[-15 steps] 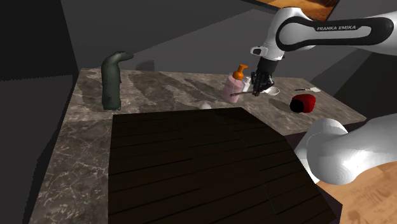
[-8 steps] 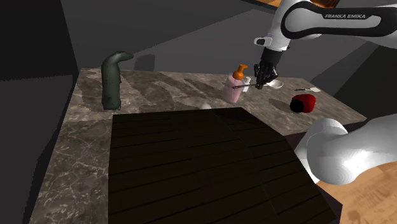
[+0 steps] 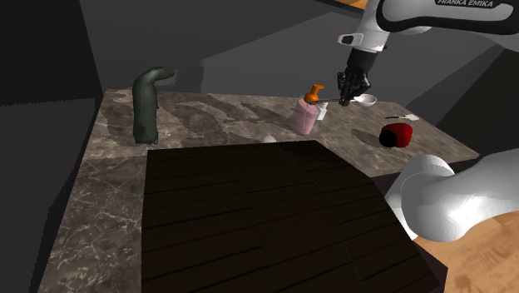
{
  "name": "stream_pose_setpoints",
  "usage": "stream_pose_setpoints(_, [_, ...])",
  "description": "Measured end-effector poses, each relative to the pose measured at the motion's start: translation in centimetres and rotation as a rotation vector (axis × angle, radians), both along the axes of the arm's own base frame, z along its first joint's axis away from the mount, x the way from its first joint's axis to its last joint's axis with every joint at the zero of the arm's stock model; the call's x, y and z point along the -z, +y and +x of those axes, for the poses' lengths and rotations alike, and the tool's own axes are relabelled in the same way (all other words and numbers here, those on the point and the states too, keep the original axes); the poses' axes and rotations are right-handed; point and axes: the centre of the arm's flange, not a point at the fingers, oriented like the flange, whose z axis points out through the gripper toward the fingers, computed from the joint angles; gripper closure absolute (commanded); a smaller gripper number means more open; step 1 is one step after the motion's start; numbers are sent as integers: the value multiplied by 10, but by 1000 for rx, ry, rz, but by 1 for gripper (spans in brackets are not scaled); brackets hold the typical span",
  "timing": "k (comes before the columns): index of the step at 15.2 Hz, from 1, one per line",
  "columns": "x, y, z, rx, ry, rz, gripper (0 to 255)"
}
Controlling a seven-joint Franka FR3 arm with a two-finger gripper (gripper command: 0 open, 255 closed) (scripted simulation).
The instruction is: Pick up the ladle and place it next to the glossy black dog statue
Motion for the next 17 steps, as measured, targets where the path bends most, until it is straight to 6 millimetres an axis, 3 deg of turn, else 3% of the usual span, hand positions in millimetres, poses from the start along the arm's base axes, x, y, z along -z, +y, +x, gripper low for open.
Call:
stream_pose_setpoints(13, [-67, 2, -1, 0, 0, 0, 255])
stream_pose_setpoints(17, [-70, 40, 16, -1, 0, -1, 255])
